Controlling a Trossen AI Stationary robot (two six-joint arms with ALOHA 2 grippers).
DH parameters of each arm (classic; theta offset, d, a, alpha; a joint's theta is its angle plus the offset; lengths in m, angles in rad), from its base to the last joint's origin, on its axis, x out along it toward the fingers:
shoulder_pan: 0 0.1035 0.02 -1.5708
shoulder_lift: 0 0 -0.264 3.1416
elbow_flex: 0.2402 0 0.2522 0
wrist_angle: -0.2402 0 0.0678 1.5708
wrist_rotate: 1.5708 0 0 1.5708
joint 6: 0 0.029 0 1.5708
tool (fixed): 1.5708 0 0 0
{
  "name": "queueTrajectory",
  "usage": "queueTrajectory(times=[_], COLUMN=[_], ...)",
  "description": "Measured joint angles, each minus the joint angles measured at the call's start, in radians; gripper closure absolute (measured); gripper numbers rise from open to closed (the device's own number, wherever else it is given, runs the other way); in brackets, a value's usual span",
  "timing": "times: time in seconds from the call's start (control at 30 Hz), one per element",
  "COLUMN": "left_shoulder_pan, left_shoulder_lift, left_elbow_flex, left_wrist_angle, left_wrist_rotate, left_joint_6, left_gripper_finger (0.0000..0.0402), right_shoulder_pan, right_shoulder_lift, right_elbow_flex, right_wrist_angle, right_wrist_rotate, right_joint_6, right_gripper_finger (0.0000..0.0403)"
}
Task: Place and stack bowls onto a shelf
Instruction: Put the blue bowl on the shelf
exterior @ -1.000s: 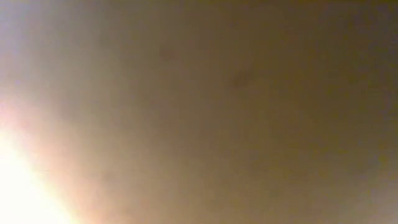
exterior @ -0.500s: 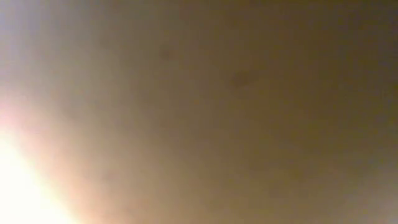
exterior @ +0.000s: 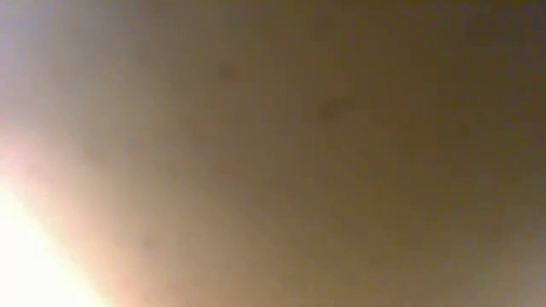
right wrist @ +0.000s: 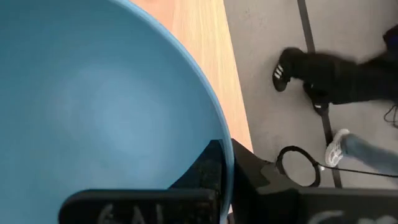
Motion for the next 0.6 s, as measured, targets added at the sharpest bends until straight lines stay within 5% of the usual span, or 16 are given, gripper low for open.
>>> queueTrajectory(times=[0.27, 0.6], left_shoulder_pan=[0.0, 0.0], left_shoulder_lift=[0.0, 0.0], left_elbow_flex=[0.0, 0.0], left_wrist_angle=[-0.006, -0.005], left_wrist_rotate=[0.0, 0.0], left_joint_6=[-0.002, 0.001], left_gripper_finger=[0.0282, 0.0282], right_shoulder_pan=[0.0, 0.003], right_shoulder_lift=[0.0, 0.004], right_elbow_flex=[-0.006, -0.009], right_wrist_angle=[0.009, 0.005], right_wrist_rotate=[0.001, 0.005], right_joint_6=[-0.002, -0.006], right_gripper_finger=[0.0399, 0.0335])
